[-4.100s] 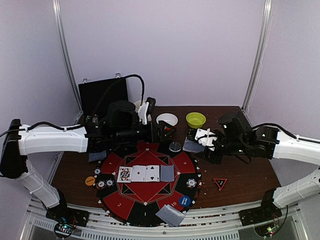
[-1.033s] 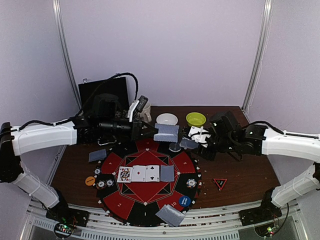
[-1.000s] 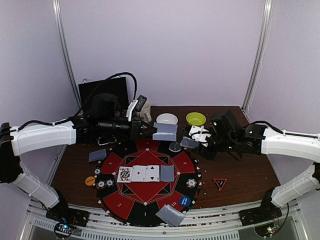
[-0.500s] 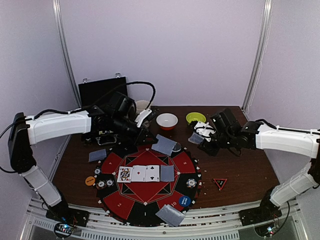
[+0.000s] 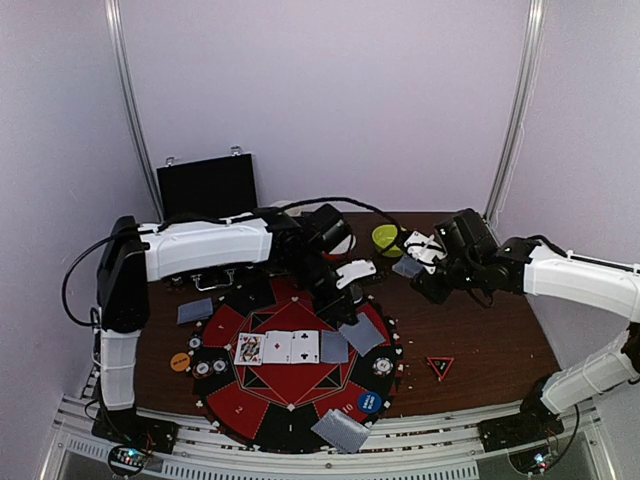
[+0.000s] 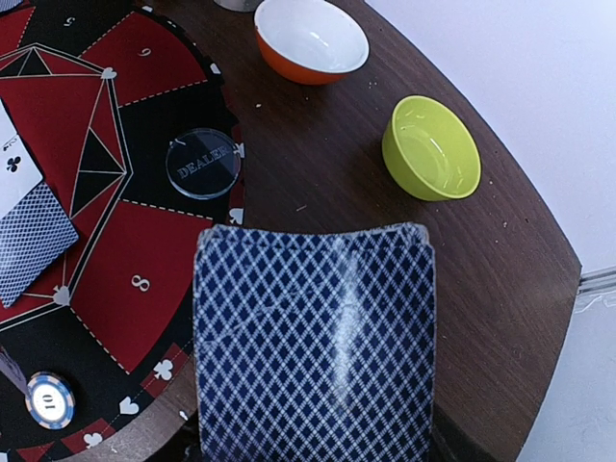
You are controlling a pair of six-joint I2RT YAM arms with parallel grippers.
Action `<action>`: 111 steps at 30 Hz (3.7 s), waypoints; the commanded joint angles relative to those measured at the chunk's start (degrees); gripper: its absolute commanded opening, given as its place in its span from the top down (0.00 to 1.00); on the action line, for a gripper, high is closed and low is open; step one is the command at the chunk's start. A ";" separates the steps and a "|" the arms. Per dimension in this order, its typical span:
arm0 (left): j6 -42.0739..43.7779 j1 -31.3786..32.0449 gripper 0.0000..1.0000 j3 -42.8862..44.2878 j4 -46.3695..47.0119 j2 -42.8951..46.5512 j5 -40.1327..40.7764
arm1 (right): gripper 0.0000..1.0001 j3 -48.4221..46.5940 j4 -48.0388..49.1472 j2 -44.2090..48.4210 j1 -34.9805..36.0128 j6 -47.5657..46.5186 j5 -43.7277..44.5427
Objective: Distribute texas hold em gaming equipment
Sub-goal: Place the poker card in the community card area, then adjust the poker card in the community card area.
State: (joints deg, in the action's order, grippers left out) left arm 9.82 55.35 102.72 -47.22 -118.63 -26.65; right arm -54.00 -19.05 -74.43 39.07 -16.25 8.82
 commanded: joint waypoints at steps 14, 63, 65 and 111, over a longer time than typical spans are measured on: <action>7.78 2.11 1.00 12.36 -13.69 -9.69 9.61 | 0.45 1.32 -0.75 3.97 -0.40 0.59 -0.39; 20.12 6.57 0.77 19.86 -1.93 -20.66 25.87 | 0.44 4.25 1.05 6.31 -0.34 1.13 -1.84; 20.22 6.61 0.66 19.57 -1.04 -20.50 26.71 | 0.44 4.46 1.11 6.48 -0.35 1.04 -1.95; 13.78 10.09 0.86 0.81 16.55 -14.53 21.33 | 0.45 3.46 0.61 4.70 -7.52 5.70 2.43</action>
State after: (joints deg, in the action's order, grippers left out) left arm 22.26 65.10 105.84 -28.38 -135.24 -5.17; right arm -49.89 -19.16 -71.00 31.94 -10.90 11.29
